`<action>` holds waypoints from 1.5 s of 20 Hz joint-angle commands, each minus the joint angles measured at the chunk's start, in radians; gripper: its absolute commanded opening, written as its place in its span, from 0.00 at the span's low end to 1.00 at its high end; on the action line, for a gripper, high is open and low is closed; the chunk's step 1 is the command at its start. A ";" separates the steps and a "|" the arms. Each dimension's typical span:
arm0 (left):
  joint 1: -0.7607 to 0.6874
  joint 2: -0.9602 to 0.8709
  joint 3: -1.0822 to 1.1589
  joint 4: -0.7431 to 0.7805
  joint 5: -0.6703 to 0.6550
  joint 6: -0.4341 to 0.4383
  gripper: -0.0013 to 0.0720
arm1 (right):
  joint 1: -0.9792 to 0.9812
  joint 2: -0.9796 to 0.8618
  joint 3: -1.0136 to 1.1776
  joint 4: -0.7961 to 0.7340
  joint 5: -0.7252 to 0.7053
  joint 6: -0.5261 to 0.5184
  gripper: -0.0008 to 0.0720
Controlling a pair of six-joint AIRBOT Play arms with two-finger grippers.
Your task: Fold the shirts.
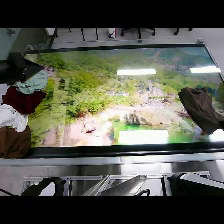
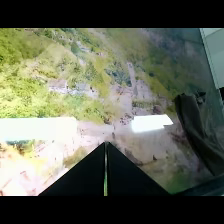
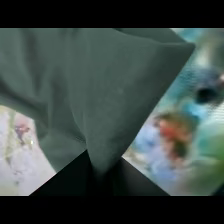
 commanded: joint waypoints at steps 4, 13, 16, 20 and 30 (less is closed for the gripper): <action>0.001 0.061 -0.126 -0.001 -0.049 0.014 0.04 | -0.037 -0.008 -0.069 -0.059 -0.114 -0.055 0.63; 0.001 0.066 -0.122 0.001 -0.061 0.085 0.04 | -0.019 0.336 0.117 0.016 -0.212 0.105 0.29; 0.001 0.067 -0.099 0.002 -0.066 0.103 0.04 | 0.185 0.431 0.152 0.077 -0.207 0.058 0.04; -0.053 0.135 -0.277 0.023 -0.060 0.104 0.04 | 0.621 0.498 0.121 -0.016 -0.212 0.052 0.04; -0.261 0.402 -0.852 0.055 -0.223 0.088 0.04 | 1.210 0.434 0.003 -0.186 -0.075 0.187 0.04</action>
